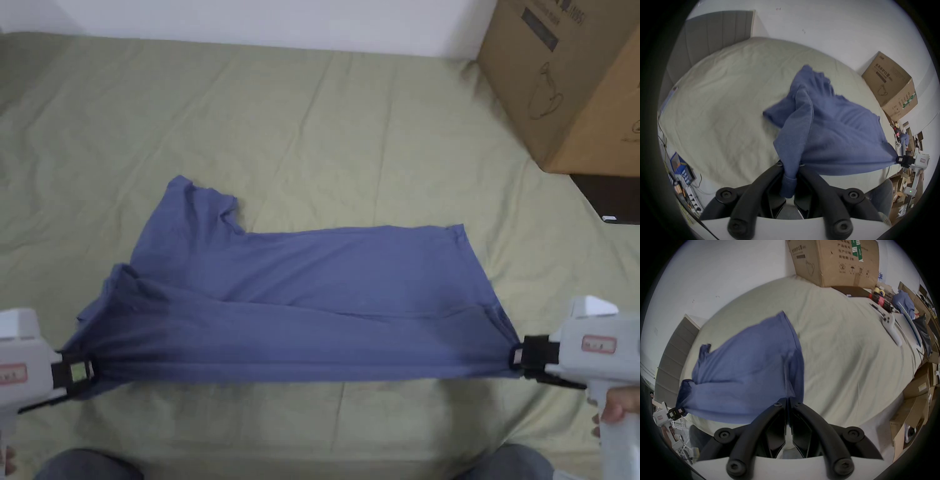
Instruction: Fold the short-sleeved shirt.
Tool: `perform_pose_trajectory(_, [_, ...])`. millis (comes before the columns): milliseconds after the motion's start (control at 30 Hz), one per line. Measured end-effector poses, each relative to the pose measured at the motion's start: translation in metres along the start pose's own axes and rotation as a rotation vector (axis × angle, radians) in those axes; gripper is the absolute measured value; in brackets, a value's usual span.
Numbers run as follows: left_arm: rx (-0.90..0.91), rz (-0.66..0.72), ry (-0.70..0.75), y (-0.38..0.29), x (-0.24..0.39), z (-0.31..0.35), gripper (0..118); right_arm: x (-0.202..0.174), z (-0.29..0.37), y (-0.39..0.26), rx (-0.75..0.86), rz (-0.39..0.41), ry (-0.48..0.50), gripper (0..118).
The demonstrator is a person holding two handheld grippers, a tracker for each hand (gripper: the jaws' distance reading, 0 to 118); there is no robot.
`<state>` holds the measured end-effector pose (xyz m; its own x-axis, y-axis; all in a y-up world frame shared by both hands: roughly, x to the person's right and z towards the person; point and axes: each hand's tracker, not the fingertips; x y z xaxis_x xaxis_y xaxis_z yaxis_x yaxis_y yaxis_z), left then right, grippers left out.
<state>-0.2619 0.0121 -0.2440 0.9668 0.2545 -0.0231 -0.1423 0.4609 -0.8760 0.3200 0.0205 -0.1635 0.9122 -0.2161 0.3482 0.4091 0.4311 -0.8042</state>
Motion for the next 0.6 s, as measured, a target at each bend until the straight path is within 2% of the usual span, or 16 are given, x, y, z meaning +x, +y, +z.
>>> perform_pose_trajectory(67, [-0.012,0.036,0.026,-0.011,-0.004,-0.003,30,0.001,-0.003,-0.01,-0.008,0.004,-0.008,4])
perform_pose_trajectory(100, [-0.006,0.041,0.043,-0.013,-0.005,-0.003,47,0.001,-0.001,-0.014,0.002,0.001,-0.01,5])
perform_pose_trajectory(133, [0.01,0.042,0.068,-0.013,-0.008,0.001,72,0.001,0.002,-0.014,0.012,-0.002,-0.01,12])
perform_pose_trajectory(167, [0.025,0.046,0.079,-0.011,-0.009,0.005,87,-0.001,0.008,-0.011,0.021,0.004,-0.025,27])
perform_pose_trajectory(200, [0.057,0.054,0.09,-0.006,-0.011,0.012,97,-0.001,0.015,-0.007,0.056,0.028,-0.064,50])
perform_pose_trajectory(233, [0.11,0.063,0.095,0.002,-0.011,0.023,104,-0.003,0.025,-0.002,0.094,0.058,-0.078,81])
perform_pose_trajectory(267, [0.184,0.068,0.09,0.01,-0.01,0.035,106,-0.006,0.037,0.004,0.148,0.085,-0.091,94])
perform_pose_trajectory(300, [0.249,0.068,0.075,0.015,-0.007,0.045,106,-0.011,0.047,0.008,0.199,0.105,-0.105,98])
perform_pose_trajectory(400, [0.435,0.026,0.071,0.034,0.013,0.075,106,-0.032,0.088,0.02,0.445,0.168,-0.11,99])
perform_pose_trajectory(500, [0.635,-0.083,0.128,0.041,0.047,0.093,107,-0.058,0.119,0.022,0.655,0.227,-0.094,99])
perform_pose_trajectory(600, [0.772,-0.215,0.199,0.036,0.082,0.097,105,-0.079,0.134,0.015,0.813,0.249,-0.053,109])
